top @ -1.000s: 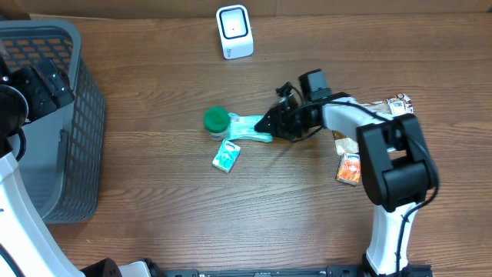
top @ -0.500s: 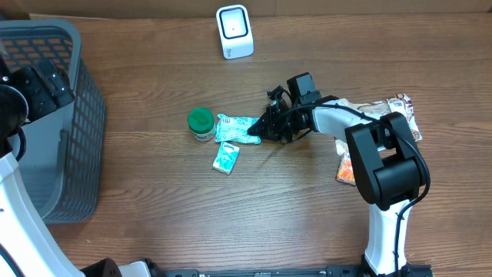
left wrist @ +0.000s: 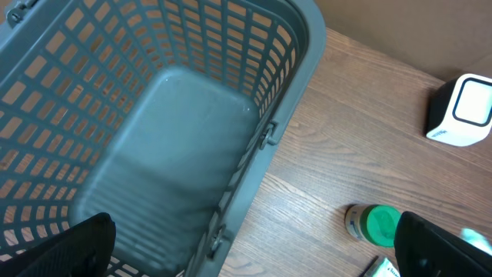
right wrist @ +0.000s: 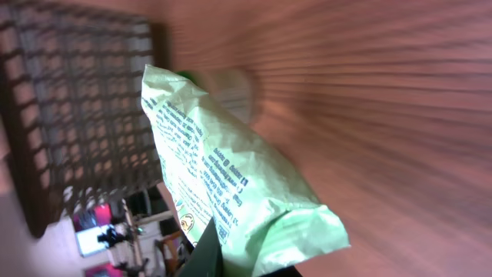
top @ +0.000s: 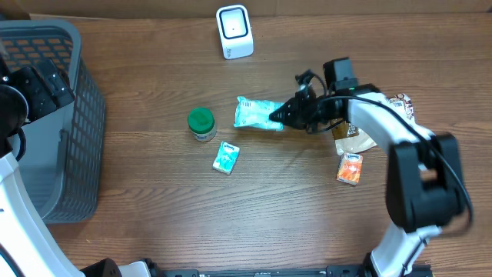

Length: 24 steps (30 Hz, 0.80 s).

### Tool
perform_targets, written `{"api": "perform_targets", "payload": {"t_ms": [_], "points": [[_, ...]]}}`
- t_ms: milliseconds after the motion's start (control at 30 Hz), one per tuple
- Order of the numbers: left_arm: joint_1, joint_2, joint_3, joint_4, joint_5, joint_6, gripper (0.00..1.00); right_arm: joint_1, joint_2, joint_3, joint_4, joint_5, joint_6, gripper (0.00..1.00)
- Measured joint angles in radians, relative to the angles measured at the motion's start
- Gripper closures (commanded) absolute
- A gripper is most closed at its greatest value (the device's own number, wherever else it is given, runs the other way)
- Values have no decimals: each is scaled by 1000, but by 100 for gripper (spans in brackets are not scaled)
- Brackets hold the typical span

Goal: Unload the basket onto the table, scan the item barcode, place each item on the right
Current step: 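Drag the wipes pack rightward and lift it off the table, then raise the green wipes pack up to the scanner face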

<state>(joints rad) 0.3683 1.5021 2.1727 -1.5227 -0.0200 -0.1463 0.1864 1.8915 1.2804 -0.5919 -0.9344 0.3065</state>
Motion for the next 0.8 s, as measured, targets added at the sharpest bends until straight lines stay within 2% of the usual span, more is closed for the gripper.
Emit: {"api": "perform_targets", "payload": {"t_ms": [467, 800], "points": [[0, 0, 0, 0, 0, 0, 0, 5, -372, 0, -203, 87, -66, 96], [0, 0, 0, 0, 0, 0, 0, 11, -505, 0, -291, 171, -94, 96]]}}
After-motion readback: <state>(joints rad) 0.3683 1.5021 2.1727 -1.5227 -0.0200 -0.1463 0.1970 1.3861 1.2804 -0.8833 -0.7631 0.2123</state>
